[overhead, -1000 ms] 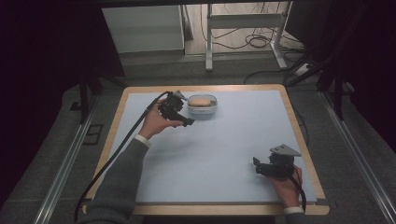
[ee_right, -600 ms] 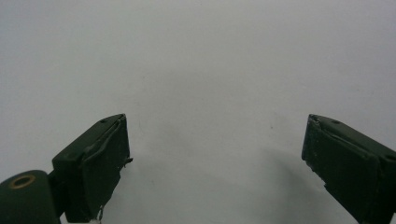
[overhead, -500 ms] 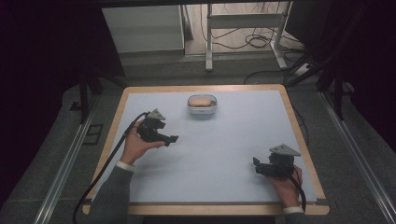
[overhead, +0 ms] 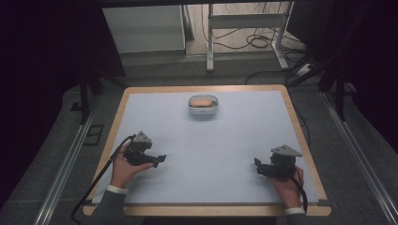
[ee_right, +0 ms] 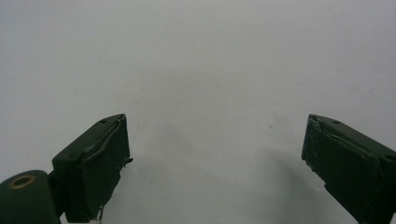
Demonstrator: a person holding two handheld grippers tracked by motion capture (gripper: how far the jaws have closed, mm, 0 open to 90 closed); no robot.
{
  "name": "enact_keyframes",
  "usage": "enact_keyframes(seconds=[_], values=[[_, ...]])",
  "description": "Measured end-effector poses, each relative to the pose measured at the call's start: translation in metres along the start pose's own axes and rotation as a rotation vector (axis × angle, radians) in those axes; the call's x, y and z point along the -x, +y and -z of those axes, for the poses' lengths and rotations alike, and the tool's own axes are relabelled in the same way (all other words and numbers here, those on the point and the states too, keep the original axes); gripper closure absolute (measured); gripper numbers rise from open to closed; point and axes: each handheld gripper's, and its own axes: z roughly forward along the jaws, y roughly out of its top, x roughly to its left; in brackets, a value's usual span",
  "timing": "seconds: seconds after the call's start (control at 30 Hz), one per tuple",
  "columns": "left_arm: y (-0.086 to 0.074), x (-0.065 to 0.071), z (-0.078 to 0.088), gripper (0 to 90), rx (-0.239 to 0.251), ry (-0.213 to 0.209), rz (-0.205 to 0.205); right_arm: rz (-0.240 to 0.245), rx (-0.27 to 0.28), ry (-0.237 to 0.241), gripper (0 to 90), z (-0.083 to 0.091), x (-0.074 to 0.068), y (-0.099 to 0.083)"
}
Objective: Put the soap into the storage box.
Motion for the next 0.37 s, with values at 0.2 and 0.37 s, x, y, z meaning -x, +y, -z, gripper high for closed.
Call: enact_keyframes(seconds=[0.2, 0.37], values=[[-0.006, -0.0025, 0.0022, 17.4, 0.007, -0.002, 0.016, 0.0, 0.006, 0.002, 7.6, 0.0005, 0.0002, -0.0002], [-0.0087, -0.0033, 0.0034, 17.0, 0.013, -0.003, 0.026, -0.003, 0.006, 0.015, 7.5, 0.0005, 0.0012, -0.0001]])
